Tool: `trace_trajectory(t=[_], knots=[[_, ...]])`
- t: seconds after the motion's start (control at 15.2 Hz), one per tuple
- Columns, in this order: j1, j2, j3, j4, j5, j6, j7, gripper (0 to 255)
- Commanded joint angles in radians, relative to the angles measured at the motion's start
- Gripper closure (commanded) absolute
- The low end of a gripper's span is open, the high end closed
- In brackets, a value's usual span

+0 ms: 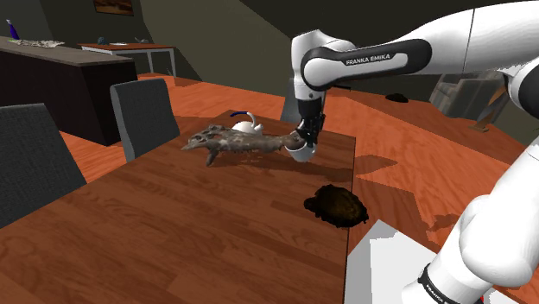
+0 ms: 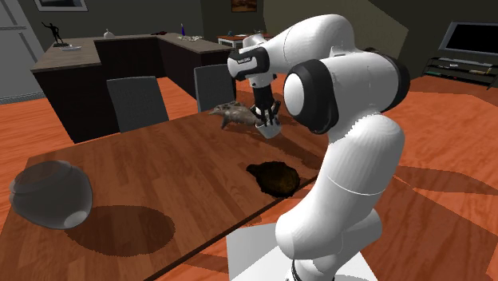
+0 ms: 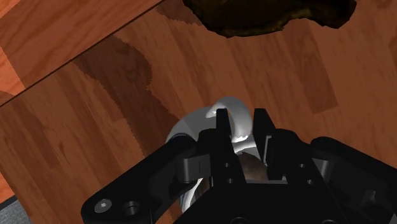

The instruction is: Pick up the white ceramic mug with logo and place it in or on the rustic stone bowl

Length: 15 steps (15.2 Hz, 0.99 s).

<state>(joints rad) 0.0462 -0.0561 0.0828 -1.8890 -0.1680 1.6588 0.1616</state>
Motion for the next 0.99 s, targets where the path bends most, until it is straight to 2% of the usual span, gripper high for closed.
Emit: trace_trajectory(t=[0.0, 0.46, 0.92], knots=[[-0.001, -0.003, 0.0, 0.02, 0.0, -0.022, -0.003, 255], [0.021, -0.276, 0.016, -0.231, 0.033, -0.047, 0.018, 255], [0.054, -0.546, 0.037, -0.419, 0.075, -0.133, 0.04, 255]])
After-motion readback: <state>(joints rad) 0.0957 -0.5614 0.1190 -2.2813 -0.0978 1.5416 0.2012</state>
